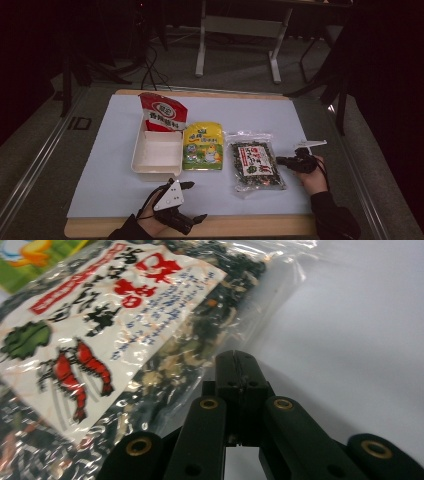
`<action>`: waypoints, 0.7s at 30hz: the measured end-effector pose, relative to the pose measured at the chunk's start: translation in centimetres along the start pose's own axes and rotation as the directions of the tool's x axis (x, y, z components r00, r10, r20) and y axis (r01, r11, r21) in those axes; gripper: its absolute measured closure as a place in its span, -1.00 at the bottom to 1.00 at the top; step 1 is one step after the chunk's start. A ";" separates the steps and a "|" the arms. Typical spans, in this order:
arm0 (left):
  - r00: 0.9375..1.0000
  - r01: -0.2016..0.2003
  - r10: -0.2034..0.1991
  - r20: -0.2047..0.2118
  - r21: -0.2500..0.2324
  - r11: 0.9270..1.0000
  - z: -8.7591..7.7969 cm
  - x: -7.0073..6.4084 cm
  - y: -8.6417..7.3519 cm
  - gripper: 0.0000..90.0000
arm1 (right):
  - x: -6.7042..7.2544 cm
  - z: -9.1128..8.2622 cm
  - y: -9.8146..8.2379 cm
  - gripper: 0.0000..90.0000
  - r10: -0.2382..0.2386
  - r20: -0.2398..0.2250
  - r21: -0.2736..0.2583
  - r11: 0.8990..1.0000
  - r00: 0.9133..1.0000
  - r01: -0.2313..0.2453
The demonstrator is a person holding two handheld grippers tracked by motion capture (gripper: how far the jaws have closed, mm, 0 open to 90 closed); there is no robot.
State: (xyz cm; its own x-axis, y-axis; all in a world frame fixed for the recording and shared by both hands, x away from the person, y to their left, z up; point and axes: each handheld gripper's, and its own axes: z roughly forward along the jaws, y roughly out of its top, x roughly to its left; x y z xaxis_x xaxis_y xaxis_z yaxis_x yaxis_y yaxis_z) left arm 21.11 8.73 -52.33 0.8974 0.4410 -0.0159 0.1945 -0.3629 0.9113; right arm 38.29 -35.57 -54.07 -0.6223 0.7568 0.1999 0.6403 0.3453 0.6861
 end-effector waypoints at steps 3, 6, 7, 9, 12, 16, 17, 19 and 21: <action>1.000 -0.001 0.001 0.001 -0.003 1.000 0.0 -0.1 0.0 -0.95 | 0.9 -0.3 -0.2 1.00 -0.013 -0.012 0.003 1.000 1.000 0.013; 1.000 -0.001 0.001 0.001 -0.003 1.000 0.0 -0.1 0.0 -0.95 | 1.5 -0.4 -0.3 1.00 -0.017 -0.018 0.005 1.000 1.000 0.017; 1.000 -0.001 0.001 0.002 -0.003 1.000 0.0 -0.1 0.0 -0.95 | 2.1 -0.4 -0.5 1.00 -0.030 -0.024 0.012 0.999 0.999 0.030; 1.000 -0.002 0.002 0.001 -0.003 1.000 0.0 -0.1 0.1 -0.95 | 2.3 -0.4 -0.6 1.00 -0.030 -0.035 0.013 0.999 0.999 0.031; 1.000 -0.004 0.004 0.002 -0.002 1.000 0.0 -0.1 0.1 -0.95 | 3.1 -0.5 -0.9 1.00 -0.041 -0.057 0.020 0.999 0.998 0.042; 1.000 -0.003 0.003 0.004 -0.003 1.000 0.0 -0.1 0.1 -0.95 | 3.7 -0.6 -0.9 1.00 -0.061 -0.054 0.023 0.998 0.997 0.062; 1.000 -0.004 0.004 0.003 -0.002 1.000 0.0 -0.1 0.1 -0.95 | 3.6 -0.7 -0.8 1.00 -0.058 -0.052 0.020 0.998 0.997 0.059; 1.000 -0.004 0.004 0.004 -0.002 1.000 0.0 -0.1 0.1 -0.95 | 3.4 -0.9 -0.6 1.00 -0.046 -0.061 -0.002 0.999 0.997 0.046; 1.000 -0.003 0.003 0.002 -0.003 1.000 0.0 -0.1 0.1 -0.95 | 3.3 -1.0 -0.4 1.00 -0.046 -0.055 -0.007 0.999 0.997 0.046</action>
State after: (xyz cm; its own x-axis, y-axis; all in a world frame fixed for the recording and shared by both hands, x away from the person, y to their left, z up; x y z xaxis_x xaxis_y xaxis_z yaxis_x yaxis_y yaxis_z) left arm 21.01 8.70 -52.25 0.8990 0.4378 -0.0140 0.1904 -0.3618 0.9126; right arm 35.52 -33.76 -53.02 -0.6752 0.7082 0.2064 0.6079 0.3758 0.6994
